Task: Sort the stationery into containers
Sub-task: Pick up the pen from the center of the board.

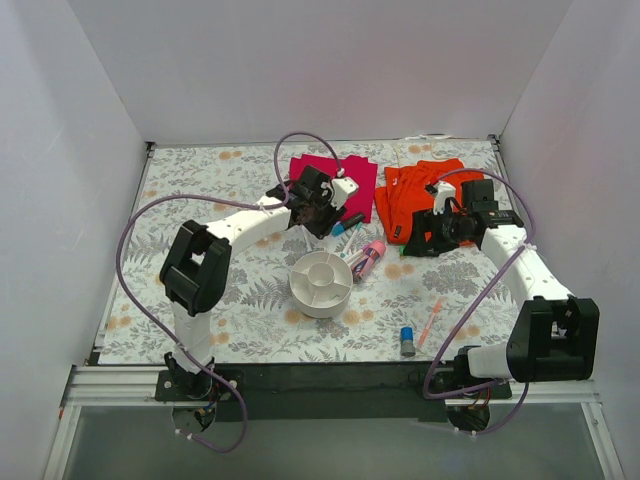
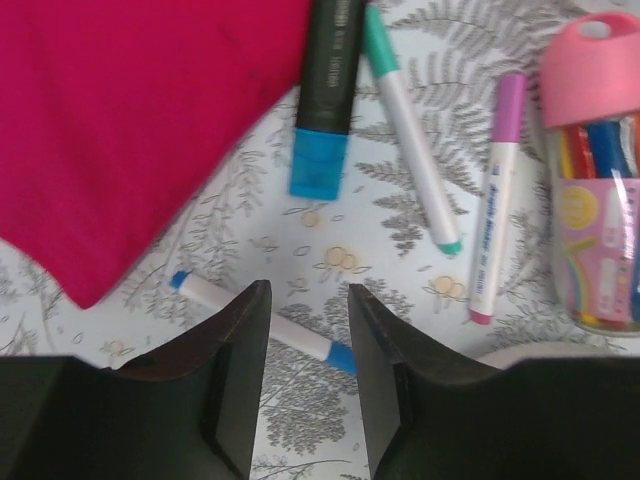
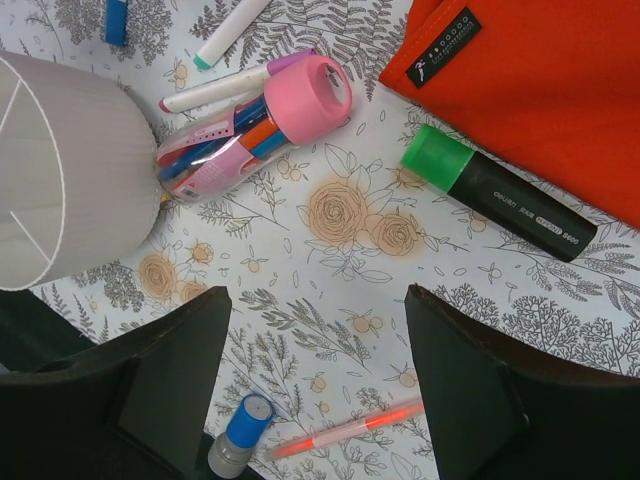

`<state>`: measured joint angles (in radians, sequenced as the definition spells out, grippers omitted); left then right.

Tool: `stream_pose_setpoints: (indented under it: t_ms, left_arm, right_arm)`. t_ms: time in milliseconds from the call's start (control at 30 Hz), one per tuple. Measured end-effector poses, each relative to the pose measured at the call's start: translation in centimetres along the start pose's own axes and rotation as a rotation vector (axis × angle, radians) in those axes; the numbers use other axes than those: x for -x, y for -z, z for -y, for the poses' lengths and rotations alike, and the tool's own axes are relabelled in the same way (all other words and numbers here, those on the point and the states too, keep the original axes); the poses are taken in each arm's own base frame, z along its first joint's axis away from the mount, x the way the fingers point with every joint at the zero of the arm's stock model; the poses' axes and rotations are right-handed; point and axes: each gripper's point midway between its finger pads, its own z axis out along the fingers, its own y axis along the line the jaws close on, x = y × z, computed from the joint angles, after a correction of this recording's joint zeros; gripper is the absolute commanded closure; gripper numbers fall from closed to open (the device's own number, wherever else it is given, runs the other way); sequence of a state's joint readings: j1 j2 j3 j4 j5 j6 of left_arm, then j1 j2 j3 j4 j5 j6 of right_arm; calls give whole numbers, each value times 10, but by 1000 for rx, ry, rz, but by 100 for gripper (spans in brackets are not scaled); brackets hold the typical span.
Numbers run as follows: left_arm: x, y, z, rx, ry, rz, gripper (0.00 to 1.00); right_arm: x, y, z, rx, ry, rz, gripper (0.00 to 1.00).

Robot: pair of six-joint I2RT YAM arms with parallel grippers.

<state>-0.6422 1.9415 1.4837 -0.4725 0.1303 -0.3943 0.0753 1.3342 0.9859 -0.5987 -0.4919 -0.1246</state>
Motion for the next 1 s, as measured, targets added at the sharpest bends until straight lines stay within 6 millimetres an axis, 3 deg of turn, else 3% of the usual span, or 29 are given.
stream_pose_setpoints:
  t_ms: [233, 333, 500, 700, 867, 1000]
  left_arm:
    - [-17, 0, -66, 176, 204, -99, 74]
    - [-32, -12, -80, 200, 298, -172, 78]
    - [-64, -11, -59, 176, 357, -302, 78]
    - [-79, -11, -41, 153, 373, -359, 77]
    - [-81, -10, -38, 148, 394, -371, 77]
    - [-81, -10, -34, 127, 395, -374, 70]
  right_arm:
    - [1, -4, 2, 4, 0, -9, 21]
    - [2, -7, 3, 10, -5, -15, 21]
    - [7, -12, 7, 11, -9, -23, 21]
    - [20, -10, 7, 7, 9, 6, 21]
    - [21, -10, 8, 7, 11, 9, 21]
    - [21, -10, 8, 6, 11, 9, 21]
